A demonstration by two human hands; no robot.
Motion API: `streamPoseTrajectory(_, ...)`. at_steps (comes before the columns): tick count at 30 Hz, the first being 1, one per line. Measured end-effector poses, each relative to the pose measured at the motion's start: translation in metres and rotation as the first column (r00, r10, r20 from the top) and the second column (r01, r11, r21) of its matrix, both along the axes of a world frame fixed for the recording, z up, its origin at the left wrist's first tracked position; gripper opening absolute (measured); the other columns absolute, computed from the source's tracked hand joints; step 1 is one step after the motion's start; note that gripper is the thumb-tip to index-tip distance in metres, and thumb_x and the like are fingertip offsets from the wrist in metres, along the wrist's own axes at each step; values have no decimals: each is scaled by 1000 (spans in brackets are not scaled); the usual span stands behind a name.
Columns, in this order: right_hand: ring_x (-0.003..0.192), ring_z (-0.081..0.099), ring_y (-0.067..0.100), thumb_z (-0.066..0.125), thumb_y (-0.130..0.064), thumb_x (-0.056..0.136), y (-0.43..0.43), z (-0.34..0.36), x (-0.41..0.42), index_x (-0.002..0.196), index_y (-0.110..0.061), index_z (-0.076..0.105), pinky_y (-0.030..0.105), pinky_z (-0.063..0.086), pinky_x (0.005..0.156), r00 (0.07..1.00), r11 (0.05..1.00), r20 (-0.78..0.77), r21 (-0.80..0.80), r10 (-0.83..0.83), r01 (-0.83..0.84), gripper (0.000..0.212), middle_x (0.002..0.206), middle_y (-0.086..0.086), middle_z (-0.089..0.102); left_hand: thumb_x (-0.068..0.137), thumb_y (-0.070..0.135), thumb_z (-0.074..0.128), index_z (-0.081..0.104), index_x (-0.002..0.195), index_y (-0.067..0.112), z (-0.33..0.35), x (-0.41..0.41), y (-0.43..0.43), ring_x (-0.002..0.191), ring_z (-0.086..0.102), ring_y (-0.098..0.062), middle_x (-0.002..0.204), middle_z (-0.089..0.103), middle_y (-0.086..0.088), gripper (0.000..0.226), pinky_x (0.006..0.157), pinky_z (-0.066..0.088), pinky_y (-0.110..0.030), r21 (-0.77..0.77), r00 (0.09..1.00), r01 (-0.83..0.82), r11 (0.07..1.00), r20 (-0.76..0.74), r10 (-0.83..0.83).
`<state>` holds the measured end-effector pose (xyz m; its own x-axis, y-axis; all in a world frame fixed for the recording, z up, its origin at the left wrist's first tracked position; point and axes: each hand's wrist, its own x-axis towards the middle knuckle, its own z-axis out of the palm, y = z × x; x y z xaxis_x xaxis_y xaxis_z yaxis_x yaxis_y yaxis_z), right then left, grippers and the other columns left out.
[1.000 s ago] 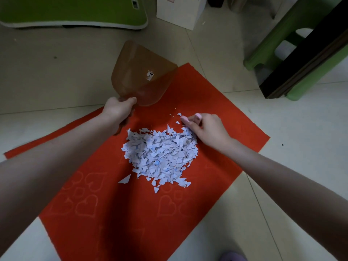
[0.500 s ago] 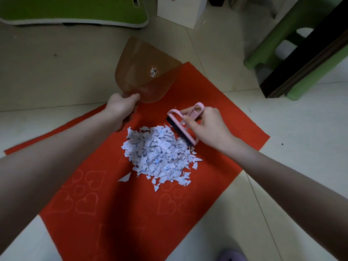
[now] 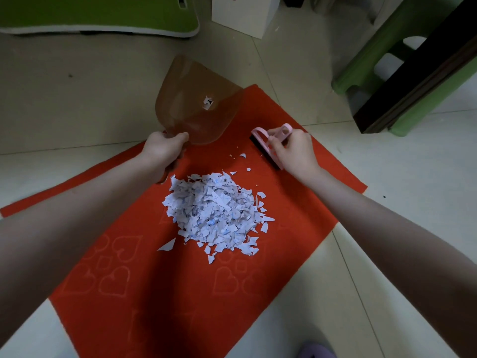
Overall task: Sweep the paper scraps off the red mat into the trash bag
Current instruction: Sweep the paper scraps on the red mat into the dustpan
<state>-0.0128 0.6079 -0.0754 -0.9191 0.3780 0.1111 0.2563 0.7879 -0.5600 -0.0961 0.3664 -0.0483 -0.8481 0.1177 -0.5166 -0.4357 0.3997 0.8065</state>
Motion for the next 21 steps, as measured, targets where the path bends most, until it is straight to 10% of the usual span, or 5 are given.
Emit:
streamPoseTrajectory(8, 72, 64, 17, 59, -31, 90, -33, -7, -5, 95, -15, 73, 29, 45, 66, 950, 965, 182, 21, 255, -263, 23, 84, 6, 72, 95, 30, 55, 47, 64, 14, -4, -1, -1, 39, 34, -15, 57, 41, -3, 36, 31, 20, -6, -8, 1000, -3, 1000, 18, 3)
streamPoseTrajectory(14, 51, 48, 11, 59, -17, 89, -7, 14, -4, 95, -17, 75, 20, 32, 49, 988, 984, 0, -90, 154, -153, 17, 70, -2, 66, 95, 30, 54, 48, 66, 14, -7, -5, -4, 45, 32, -16, 59, 42, -3, 34, 32, 20, -5, 2, 1000, -5, 1000, 20, 5)
streamPoseTrajectory(21, 90, 66, 25, 59, -24, 87, -3, -9, -40, 95, -15, 72, 33, 48, 76, 996, 997, 51, 13, 78, -79, 18, 93, 6, 73, 95, 30, 54, 48, 65, 14, -8, -6, 0, 45, 33, -15, 58, 42, -2, 34, 31, 21, -5, -9, 1000, -4, 1000, 15, 4)
